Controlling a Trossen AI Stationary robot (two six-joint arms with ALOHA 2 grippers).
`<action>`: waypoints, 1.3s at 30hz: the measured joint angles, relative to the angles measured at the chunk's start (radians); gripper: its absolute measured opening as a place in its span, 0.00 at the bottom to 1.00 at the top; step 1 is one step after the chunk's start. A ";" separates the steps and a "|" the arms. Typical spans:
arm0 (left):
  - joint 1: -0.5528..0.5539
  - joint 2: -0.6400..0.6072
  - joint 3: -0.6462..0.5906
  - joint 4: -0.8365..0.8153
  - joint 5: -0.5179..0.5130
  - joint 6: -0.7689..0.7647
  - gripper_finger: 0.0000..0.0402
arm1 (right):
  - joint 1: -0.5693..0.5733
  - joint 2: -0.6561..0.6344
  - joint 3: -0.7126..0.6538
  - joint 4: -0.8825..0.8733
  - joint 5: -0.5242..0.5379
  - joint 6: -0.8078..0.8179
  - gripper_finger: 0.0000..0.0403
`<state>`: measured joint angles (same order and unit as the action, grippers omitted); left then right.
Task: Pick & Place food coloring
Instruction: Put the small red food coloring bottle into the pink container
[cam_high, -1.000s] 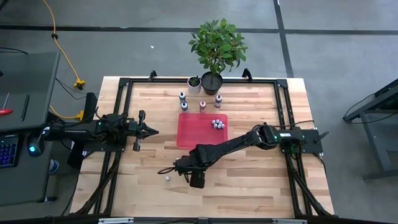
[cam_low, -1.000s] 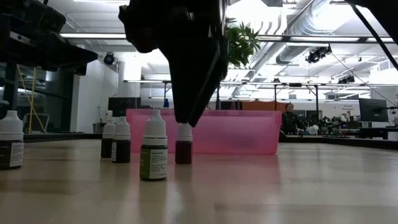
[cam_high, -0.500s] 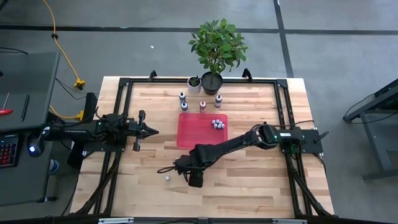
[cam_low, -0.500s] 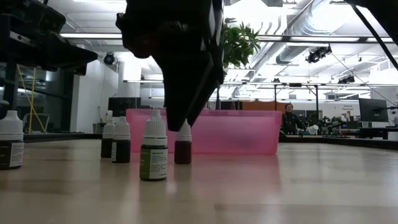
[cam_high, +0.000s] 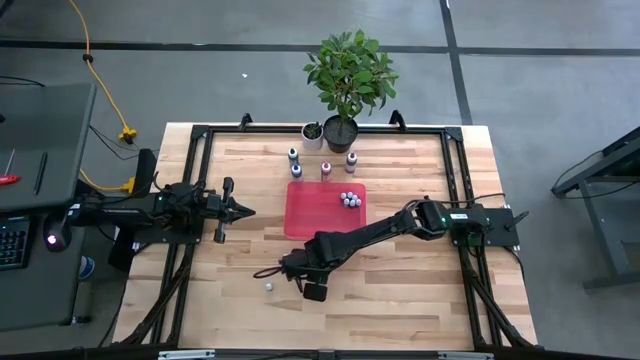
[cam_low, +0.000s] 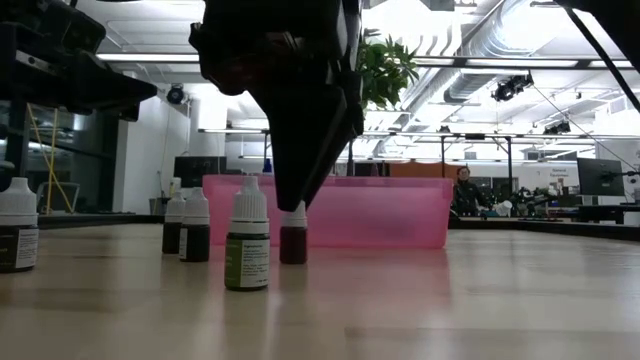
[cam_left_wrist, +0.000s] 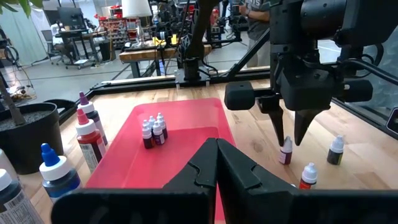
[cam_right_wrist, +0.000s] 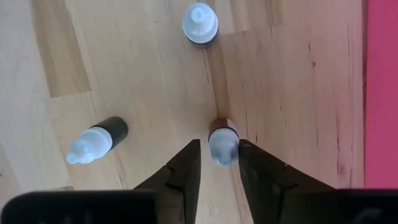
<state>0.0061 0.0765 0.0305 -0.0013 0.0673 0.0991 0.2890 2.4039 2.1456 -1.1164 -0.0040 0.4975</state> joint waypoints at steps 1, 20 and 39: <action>0.000 0.000 0.000 0.000 0.000 0.000 0.00 | 0.000 0.000 0.000 0.000 0.000 0.000 0.23; 0.000 0.000 0.000 0.000 0.000 0.000 0.00 | 0.000 -0.002 0.000 0.000 0.002 0.020 0.10; 0.000 0.000 0.000 0.000 0.000 0.000 0.00 | 0.000 -0.059 0.000 -0.019 0.003 0.122 0.08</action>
<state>0.0059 0.0764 0.0306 -0.0013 0.0673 0.0992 0.2890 2.3451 2.1460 -1.1355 -0.0010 0.6197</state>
